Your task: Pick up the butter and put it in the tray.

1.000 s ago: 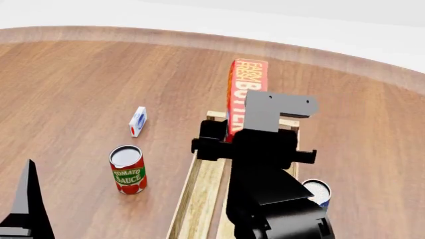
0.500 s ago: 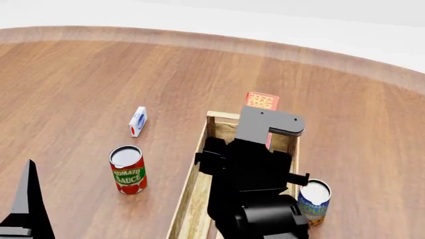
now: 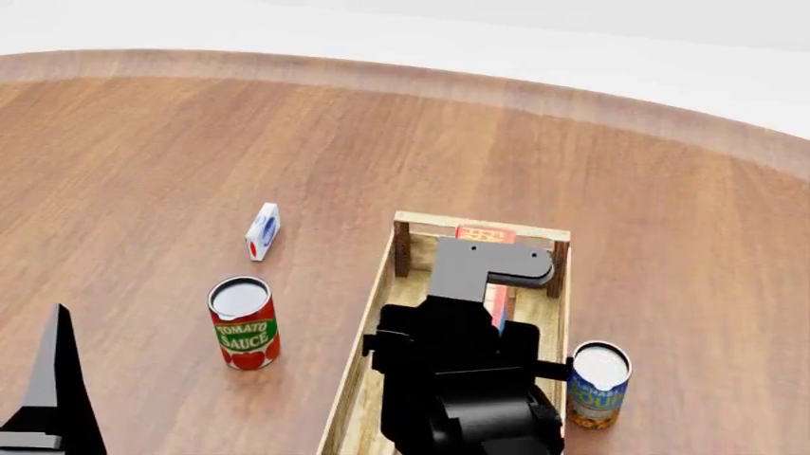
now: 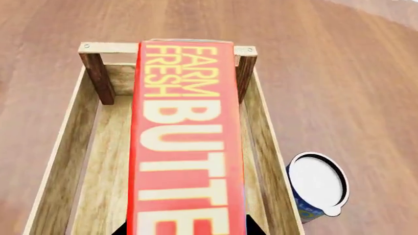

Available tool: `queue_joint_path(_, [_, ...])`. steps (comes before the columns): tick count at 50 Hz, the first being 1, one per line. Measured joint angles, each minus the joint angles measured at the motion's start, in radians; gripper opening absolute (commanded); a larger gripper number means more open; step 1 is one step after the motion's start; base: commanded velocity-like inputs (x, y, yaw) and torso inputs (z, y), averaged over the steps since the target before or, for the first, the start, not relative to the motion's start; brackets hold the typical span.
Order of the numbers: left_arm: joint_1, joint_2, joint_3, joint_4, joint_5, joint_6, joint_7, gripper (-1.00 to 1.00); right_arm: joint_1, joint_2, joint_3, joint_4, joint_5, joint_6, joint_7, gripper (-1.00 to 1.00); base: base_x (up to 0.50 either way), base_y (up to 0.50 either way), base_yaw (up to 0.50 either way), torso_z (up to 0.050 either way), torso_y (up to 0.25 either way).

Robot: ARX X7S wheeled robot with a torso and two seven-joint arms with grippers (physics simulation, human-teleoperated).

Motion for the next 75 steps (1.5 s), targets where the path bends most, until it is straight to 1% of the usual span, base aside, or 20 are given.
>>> queue_joint_path(18, [0.000,-0.004,0.002,0.000,-0.003,0.002,-0.005,1.00,0.006,0.000,-0.265,0.093,0.258,-0.122,-0.046,-1.00,0.00,0.00,0.00,0.000,0.001])
queue_joint_path(32, [-0.002,-0.008,0.004,0.004,-0.008,-0.001,-0.010,1.00,0.017,-0.001,-0.495,0.108,0.464,-0.197,-0.059,-1.00,0.00,0.00,0.00,0.001,0.001])
queue_joint_path(40, [-0.003,-0.008,0.007,0.000,-0.007,0.001,-0.010,1.00,0.024,-0.001,-0.592,0.109,0.562,-0.234,-0.076,-1.00,0.00,0.00,0.00,0.000,0.001])
queue_joint_path(49, [-0.005,-0.009,0.010,-0.003,-0.008,0.003,-0.011,1.00,0.036,-0.001,-0.658,0.110,0.653,-0.247,-0.096,-1.00,0.00,0.00,0.00,0.001,0.001])
queue_joint_path(59, [-0.005,-0.011,0.012,-0.004,-0.009,0.004,-0.012,1.00,0.047,-0.002,-0.696,0.115,0.738,-0.248,-0.111,-1.00,0.00,0.00,0.00,0.000,0.001])
queue_joint_path(75, [-0.008,-0.011,0.019,-0.010,-0.009,0.004,-0.015,1.00,0.049,-0.002,-0.741,0.130,0.802,-0.253,-0.113,-1.00,0.00,0.00,0.00,0.001,0.001])
